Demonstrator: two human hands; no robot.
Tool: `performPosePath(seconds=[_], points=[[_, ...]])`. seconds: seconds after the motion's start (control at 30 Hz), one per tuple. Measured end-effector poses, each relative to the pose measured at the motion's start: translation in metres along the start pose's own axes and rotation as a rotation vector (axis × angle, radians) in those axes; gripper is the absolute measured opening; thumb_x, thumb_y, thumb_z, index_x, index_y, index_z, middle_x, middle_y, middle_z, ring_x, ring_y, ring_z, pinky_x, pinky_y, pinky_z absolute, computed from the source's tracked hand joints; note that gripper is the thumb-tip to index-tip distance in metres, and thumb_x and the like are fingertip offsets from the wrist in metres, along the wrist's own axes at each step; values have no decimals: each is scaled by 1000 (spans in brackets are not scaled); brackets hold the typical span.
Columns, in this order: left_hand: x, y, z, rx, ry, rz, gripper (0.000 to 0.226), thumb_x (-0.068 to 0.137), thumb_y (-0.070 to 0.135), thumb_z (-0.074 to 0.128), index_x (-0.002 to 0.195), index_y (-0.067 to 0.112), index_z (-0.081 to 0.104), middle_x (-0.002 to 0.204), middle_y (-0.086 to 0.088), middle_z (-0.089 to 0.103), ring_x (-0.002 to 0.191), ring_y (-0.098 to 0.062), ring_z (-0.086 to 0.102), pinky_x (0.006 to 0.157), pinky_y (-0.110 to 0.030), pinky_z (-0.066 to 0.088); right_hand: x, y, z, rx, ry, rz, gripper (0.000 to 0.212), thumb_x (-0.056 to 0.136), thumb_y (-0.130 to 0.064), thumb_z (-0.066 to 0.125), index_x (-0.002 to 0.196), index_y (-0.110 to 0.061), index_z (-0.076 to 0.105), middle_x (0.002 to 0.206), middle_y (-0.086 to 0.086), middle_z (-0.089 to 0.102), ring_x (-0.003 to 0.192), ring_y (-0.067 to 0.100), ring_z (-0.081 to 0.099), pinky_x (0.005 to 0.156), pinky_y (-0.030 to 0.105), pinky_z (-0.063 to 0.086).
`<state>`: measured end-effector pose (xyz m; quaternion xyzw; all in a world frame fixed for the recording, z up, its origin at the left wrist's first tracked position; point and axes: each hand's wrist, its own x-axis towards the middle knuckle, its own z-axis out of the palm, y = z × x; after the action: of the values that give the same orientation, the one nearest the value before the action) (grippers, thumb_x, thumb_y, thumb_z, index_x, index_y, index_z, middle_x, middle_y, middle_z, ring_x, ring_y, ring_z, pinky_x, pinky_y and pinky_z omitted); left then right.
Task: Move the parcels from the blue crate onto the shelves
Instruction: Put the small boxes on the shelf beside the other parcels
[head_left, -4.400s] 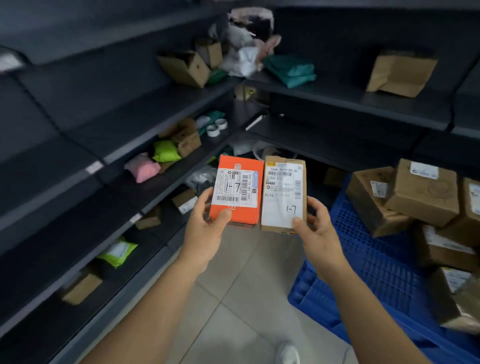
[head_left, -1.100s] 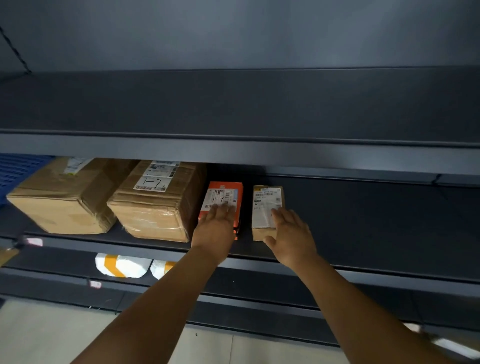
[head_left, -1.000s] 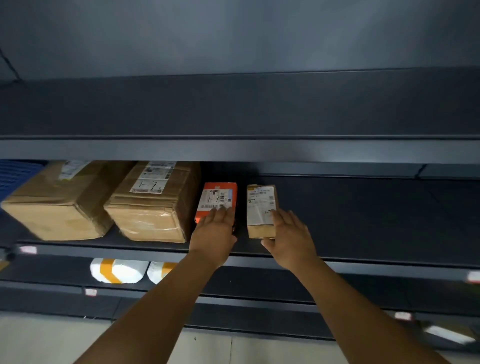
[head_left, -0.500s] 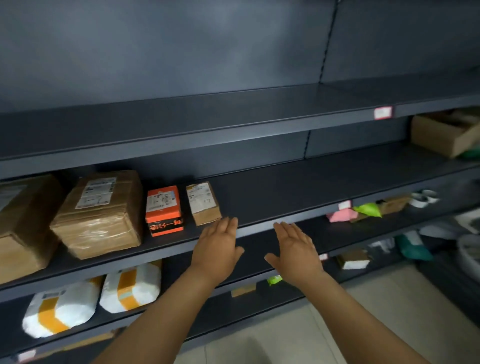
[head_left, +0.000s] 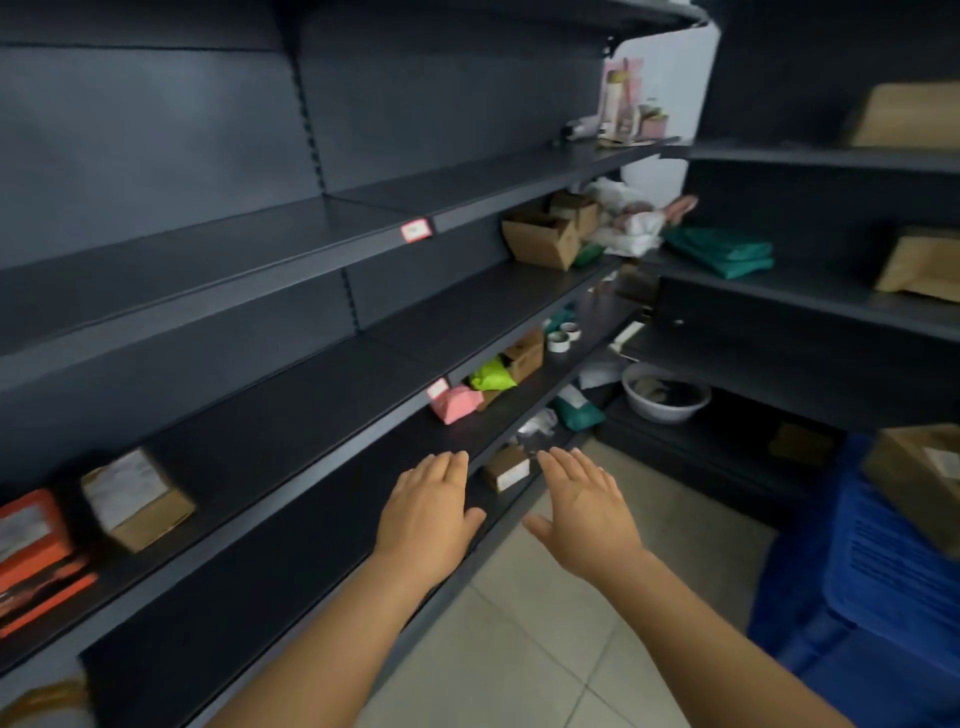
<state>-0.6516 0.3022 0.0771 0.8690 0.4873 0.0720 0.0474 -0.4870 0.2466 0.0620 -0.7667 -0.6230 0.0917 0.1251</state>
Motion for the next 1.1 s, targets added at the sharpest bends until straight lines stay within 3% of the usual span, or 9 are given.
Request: performPosePath(seconds=[0.57, 1.1], points=[[37, 331, 59, -67, -95, 380, 68, 98, 44, 44, 153, 19, 12, 157, 1, 22, 144, -19, 20, 116, -31, 16, -139, 295, -90, -10, 81, 444, 77, 96, -43, 50, 155, -19, 6, 162, -1, 6, 149, 20, 0, 121, 37, 6], [86, 541, 123, -133, -195, 669, 68, 98, 46, 44, 153, 18, 16, 156, 3, 27, 143, -16, 25, 116, -30, 21, -214, 482, -128, 74, 176, 778, 78, 95, -46, 50, 155, -18, 9, 161, -1, 10, 149, 19, 4, 121, 37, 9]])
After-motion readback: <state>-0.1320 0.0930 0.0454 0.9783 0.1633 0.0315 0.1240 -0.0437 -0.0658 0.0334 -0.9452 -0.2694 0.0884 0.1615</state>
